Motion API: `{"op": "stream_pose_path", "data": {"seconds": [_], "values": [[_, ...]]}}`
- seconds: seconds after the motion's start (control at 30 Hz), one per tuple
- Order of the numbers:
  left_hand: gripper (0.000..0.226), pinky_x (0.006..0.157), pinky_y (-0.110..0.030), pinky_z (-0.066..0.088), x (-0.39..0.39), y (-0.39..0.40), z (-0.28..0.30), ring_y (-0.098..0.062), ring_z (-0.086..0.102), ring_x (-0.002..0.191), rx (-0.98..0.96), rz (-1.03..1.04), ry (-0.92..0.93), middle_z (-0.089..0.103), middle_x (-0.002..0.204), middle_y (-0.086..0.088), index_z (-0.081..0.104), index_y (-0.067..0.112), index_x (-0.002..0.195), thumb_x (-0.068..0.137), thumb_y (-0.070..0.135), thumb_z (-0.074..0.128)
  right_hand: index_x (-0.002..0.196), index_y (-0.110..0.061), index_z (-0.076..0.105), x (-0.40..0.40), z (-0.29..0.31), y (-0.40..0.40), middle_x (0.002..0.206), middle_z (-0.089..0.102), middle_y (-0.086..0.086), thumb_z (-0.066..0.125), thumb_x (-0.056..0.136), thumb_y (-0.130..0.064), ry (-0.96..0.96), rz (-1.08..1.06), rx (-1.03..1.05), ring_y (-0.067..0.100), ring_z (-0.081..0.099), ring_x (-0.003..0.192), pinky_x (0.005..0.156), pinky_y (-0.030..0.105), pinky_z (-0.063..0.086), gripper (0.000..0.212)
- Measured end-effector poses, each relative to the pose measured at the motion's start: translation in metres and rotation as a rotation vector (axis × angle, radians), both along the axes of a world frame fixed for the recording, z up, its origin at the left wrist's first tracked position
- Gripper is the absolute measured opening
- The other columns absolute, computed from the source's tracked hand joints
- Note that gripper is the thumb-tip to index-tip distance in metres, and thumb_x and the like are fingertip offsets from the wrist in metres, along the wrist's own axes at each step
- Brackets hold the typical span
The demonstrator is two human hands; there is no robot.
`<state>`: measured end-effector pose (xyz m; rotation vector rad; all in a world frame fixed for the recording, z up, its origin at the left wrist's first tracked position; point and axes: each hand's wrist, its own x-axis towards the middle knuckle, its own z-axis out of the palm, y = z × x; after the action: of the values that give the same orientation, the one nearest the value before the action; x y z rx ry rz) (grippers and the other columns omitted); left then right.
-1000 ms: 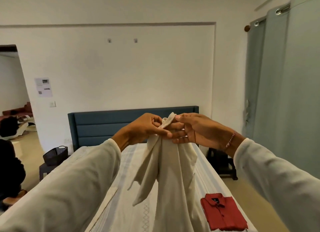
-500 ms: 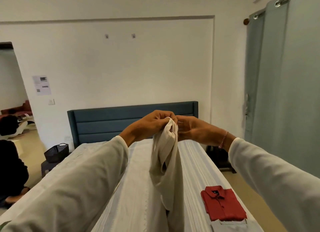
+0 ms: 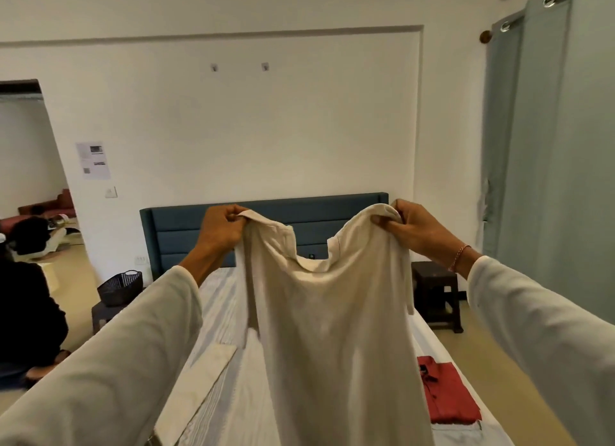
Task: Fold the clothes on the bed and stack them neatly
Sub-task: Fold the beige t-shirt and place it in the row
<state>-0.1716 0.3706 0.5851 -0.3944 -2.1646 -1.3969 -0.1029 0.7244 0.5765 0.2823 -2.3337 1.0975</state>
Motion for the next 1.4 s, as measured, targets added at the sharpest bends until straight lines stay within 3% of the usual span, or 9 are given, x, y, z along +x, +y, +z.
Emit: {"op": "stream_pose_path", "data": {"seconds": [0.17,0.3,0.5,0.6,0.67,0.8,0.97,1.13,1.4], "values": [[0.018,0.067,-0.018,0.044,-0.005,-0.039,0.009,-0.017,0.063,0.089,-0.030,0.130,-0.041,0.071,0.100,-0.007,0.076,0.009,0.109,0.098,0.010,0.062,0.076,-0.004,0.055,-0.001,0.006,0.028,0.069,0.054,0.001,0.070,0.092,-0.038,0.160,-0.150,0.048,0.013,0.045,0.064,0.065,0.033,0.040,0.040],[0.014,0.072,-0.021,0.046,0.001,-0.069,0.023,-0.014,0.062,0.086,-0.104,0.061,-0.026,0.074,0.093,-0.008,0.079,0.007,0.101,0.088,0.013,0.076,0.066,-0.008,0.049,0.010,0.018,0.047,0.059,0.047,0.000,0.072,0.087,-0.046,0.234,-0.244,0.154,0.017,0.039,0.058,0.059,0.034,0.035,0.049],[0.006,0.056,-0.017,0.054,0.010,-0.107,0.039,-0.018,0.064,0.079,-0.132,-0.099,-0.164,0.075,0.074,-0.002,0.080,0.018,0.080,0.076,0.014,0.084,0.070,-0.009,0.061,0.027,0.029,0.055,0.065,0.048,-0.003,0.075,0.085,-0.043,0.053,-0.107,0.086,0.008,0.039,0.061,0.058,0.024,0.033,0.039],[0.008,0.060,-0.019,0.056,0.017,-0.123,0.044,-0.021,0.067,0.085,-0.263,-0.179,-0.283,0.077,0.081,-0.004,0.081,0.013,0.085,0.077,0.014,0.081,0.062,-0.011,0.055,0.040,0.031,0.048,0.057,0.038,-0.009,0.065,0.085,-0.049,0.003,-0.049,0.038,0.005,0.033,0.054,0.049,0.015,0.029,0.046],[0.012,0.064,-0.024,0.057,0.020,-0.131,0.044,-0.023,0.068,0.087,-0.317,-0.209,-0.347,0.077,0.088,-0.006,0.080,0.009,0.092,0.082,0.015,0.077,0.069,-0.011,0.065,0.047,0.027,0.044,0.058,0.048,-0.007,0.062,0.087,-0.048,-0.034,-0.026,0.047,0.006,0.042,0.058,0.055,0.012,0.037,0.041],[0.013,0.058,-0.021,0.058,0.026,-0.144,0.037,-0.025,0.069,0.084,-0.257,-0.251,-0.392,0.077,0.082,-0.002,0.077,0.009,0.097,0.090,0.015,0.068,0.104,-0.011,0.076,0.055,0.015,0.033,0.095,0.069,0.013,0.062,0.093,-0.038,-0.105,0.013,0.060,0.022,0.063,0.089,0.078,0.028,0.057,0.032],[0.013,0.071,-0.035,0.058,0.024,-0.155,0.018,-0.026,0.064,0.083,-0.178,-0.198,-0.398,0.070,0.087,-0.011,0.075,0.010,0.097,0.094,0.018,0.065,0.107,-0.010,0.075,0.065,-0.001,0.018,0.104,0.069,0.013,0.068,0.092,-0.020,-0.219,0.020,0.011,0.029,0.064,0.099,0.073,0.023,0.060,0.020],[0.019,0.066,-0.022,0.040,0.036,-0.143,-0.015,-0.019,0.051,0.080,-0.277,0.045,-0.143,0.057,0.089,-0.008,0.059,0.009,0.093,0.106,0.019,0.049,0.103,-0.012,0.077,0.081,-0.021,0.001,0.104,0.070,0.013,0.075,0.081,-0.024,-0.255,0.015,-0.050,0.031,0.065,0.101,0.081,0.033,0.062,0.025],[0.021,0.071,-0.043,0.048,0.109,-0.154,-0.066,-0.034,0.059,0.075,-0.460,0.193,0.218,0.065,0.086,-0.014,0.055,0.009,0.104,0.108,0.024,0.042,0.109,-0.014,0.066,0.131,-0.051,-0.015,0.101,0.061,0.001,0.058,0.101,-0.021,-0.225,0.014,0.115,0.026,0.056,0.099,0.075,0.024,0.047,0.014]]}}
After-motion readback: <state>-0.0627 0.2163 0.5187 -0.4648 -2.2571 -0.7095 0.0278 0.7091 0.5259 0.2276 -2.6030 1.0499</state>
